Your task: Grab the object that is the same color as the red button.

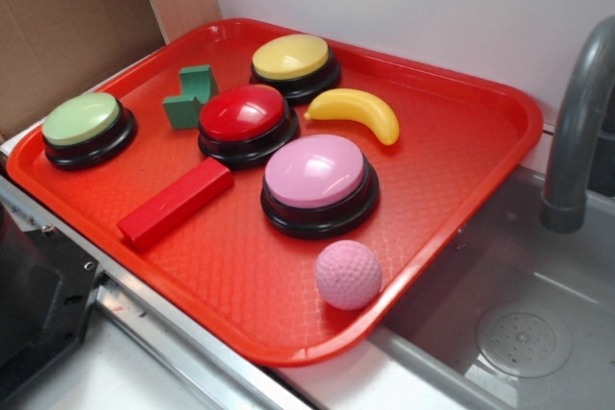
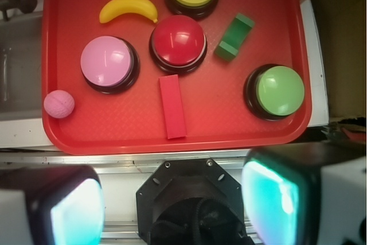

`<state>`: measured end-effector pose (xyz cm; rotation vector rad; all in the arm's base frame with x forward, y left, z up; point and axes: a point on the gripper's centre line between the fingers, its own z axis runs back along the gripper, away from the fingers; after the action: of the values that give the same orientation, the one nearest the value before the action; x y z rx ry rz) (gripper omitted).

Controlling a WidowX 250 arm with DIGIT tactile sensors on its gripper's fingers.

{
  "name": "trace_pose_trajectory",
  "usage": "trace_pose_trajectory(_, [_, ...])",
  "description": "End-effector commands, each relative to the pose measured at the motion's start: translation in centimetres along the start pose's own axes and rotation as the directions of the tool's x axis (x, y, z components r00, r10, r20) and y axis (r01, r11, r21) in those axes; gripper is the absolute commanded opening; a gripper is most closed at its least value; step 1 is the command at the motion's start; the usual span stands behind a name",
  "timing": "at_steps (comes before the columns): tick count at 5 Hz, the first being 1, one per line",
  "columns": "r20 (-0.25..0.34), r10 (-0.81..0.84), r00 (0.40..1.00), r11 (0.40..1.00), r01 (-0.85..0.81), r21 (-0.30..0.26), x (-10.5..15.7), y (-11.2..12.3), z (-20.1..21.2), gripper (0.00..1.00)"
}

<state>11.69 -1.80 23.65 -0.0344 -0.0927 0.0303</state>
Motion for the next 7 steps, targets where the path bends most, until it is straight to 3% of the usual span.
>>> trace_pose_trajectory(1, [0.000,0.000,1.000,1.000,0.000,0.000,0.0,0.0,0.0,1.00])
trace_pose_trajectory(3, [0.002,0.002,1.000,1.000,-0.002,0.001,2.3,-0.2,-7.0,1.00])
trace_pose_trajectory(4, [-0.028,0.033,0.999,0.999,-0.032,0.028,2.8,-0.3,-10.6,1.00])
trace_pose_trajectory(5, [-0.012,0.053,0.999,0.998,-0.053,0.032,3.2,-0.3,-14.2,1.00])
trace_pose_trajectory(7, [-0.040,0.089,0.995,0.992,-0.085,0.093,3.2,0.3,-19.4,1.00])
